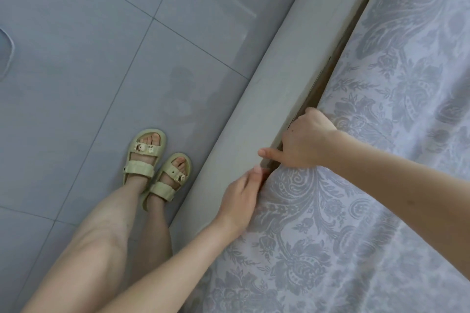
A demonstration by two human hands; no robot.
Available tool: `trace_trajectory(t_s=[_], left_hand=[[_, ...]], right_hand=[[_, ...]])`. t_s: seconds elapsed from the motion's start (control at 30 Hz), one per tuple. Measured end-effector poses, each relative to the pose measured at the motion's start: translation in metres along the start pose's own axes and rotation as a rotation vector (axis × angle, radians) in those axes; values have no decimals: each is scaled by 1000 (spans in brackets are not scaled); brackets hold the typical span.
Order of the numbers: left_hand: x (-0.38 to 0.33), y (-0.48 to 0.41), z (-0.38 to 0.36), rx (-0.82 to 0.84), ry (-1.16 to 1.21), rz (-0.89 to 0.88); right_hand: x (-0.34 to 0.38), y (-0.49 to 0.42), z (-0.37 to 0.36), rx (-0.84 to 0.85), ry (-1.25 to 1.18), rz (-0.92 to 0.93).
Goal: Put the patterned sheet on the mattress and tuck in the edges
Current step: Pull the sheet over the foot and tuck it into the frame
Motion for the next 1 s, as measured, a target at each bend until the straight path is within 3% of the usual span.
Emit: trace_trajectory(t_s=[0.1,0.27,0.4,0.57,0.7,0.77,0.87,1.0], left_hand=[[1,8,-19,151,-87,170],[-3,2,-22,162,75,393],[-10,-3,2,106,-60,340],[28,15,73,-217,-9,217],[84,40,104,-152,-283,265],[95,46,105,-69,-254,325],[98,50,106,-48,-82,380],[108,56,122,-76,-45,339]], right_hand=[[-4,1,-3,73,58,-16],[-4,-18,-14,169,141,-73],[5,-21,-11,91,68,-68],[68,3,-15,-76,-253,-7],[115,27,-32,-240,-326,49],[130,36,-39,-291,-316,57],[146,48,-47,-225,-290,57],[156,33,-46,-32,-232,36]])
Point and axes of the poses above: each hand's wrist, its own y-axis away from the middle knuckle, its own z-axis out of the back of the hand, x = y × z, the point moved 3 cm from there along -y, towards the middle knuckle, and after that the axes turned 14 degrees about -x, right-handed, at the moved point
